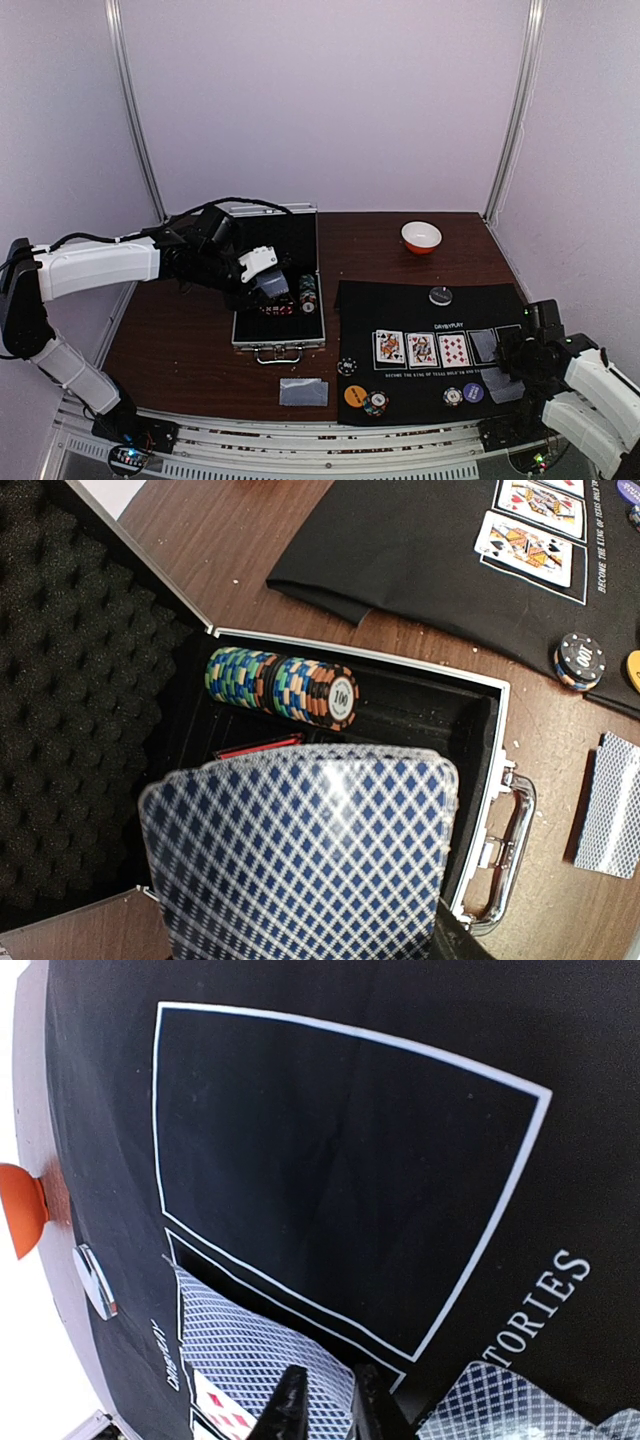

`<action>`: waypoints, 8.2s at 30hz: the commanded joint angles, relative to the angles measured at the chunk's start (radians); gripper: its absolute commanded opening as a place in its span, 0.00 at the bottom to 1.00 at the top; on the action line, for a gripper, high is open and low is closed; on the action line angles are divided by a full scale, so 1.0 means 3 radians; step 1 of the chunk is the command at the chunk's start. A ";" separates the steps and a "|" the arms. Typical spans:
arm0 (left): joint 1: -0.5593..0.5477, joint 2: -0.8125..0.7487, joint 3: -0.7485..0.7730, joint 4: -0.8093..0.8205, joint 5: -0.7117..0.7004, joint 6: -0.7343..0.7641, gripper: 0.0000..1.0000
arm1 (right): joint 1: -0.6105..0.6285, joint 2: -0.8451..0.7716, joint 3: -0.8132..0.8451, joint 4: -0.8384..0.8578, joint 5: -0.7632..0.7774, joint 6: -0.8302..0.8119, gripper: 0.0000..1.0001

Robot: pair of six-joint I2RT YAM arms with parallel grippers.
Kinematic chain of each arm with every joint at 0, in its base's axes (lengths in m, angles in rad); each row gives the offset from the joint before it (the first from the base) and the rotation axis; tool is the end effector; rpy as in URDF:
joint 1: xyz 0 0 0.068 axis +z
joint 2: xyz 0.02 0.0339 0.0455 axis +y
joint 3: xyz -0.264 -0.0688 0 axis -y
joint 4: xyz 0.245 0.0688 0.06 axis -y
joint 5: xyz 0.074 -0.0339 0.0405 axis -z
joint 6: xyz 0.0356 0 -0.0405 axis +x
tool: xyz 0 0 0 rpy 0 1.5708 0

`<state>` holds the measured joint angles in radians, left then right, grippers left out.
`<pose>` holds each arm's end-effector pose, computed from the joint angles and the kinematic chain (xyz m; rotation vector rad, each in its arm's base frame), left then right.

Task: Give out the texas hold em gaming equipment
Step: Place the poker card in the community card area, then adjust the poker card in the community card area, then pick up the poker card from the face-down deck piles, then place the poker card in the community card area.

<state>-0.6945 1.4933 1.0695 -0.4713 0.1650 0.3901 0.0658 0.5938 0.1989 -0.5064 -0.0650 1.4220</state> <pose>0.2389 -0.2066 0.2455 1.3404 2.0851 -0.3345 0.1180 0.0101 0.1365 1.6141 2.0508 0.6771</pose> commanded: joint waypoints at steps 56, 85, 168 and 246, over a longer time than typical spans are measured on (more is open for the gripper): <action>0.0024 -0.0135 -0.0011 0.0098 0.0090 0.0004 0.50 | -0.0271 0.0925 0.0400 0.0086 0.0219 -0.1250 0.00; 0.0028 -0.0211 -0.0021 0.0166 0.0348 0.0084 0.50 | 0.2290 0.3535 0.3782 0.1678 -0.1926 -0.3441 0.92; 0.0026 -0.0219 -0.0062 0.0206 0.0210 0.0067 0.49 | 0.2480 0.4471 0.4944 0.0778 -0.2007 -0.3916 0.08; 0.0027 -0.0284 -0.0054 0.0220 0.0260 0.0054 0.50 | -0.1288 0.0903 0.0696 -0.0220 -0.0435 -0.1573 0.00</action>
<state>-0.6880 1.4315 1.0527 -0.4427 0.2279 0.4084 -0.3149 0.8608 0.4145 -0.5667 -0.1585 0.9718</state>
